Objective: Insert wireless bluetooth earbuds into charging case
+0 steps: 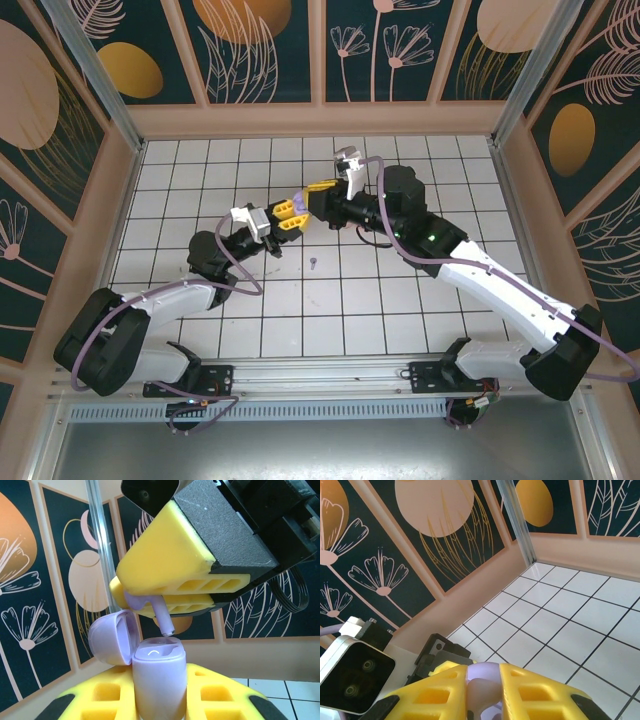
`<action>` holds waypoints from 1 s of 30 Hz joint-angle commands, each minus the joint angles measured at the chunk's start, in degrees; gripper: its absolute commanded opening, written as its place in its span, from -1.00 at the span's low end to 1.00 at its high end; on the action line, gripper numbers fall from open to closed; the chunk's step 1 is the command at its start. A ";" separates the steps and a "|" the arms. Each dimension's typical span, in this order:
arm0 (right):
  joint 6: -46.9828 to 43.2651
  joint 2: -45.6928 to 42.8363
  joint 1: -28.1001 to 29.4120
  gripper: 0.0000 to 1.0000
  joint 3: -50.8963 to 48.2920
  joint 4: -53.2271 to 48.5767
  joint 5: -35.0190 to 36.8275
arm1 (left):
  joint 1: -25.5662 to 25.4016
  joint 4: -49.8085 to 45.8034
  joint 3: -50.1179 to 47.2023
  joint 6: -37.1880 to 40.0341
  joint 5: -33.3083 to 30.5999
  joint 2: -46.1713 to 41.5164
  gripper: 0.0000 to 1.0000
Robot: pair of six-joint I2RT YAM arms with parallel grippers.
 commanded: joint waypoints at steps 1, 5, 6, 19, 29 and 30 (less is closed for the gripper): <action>0.00 0.67 1.00 -0.58 -0.47 1.30 -0.67 | -0.56 0.59 2.22 -1.10 1.14 0.21 -1.00; -0.47 0.67 1.49 -0.58 -1.04 0.34 0.43 | -0.58 -0.65 2.79 -1.36 1.15 -0.01 -1.00; -0.52 0.67 1.58 -0.58 -1.22 0.20 0.71 | -0.58 -1.05 2.92 -1.36 1.15 -0.05 -1.00; -3.26 0.84 4.27 -0.60 -2.52 -2.93 6.61 | -0.58 -2.23 3.79 -2.58 0.74 -0.98 -1.00; -4.34 -0.42 5.44 -0.61 -4.32 -4.22 11.07 | -0.58 -2.29 3.88 -2.78 0.61 -1.28 -1.00; -4.34 -0.52 5.45 -0.62 -4.43 -4.11 11.66 | -0.58 -2.32 3.88 -2.85 0.64 -1.27 -1.00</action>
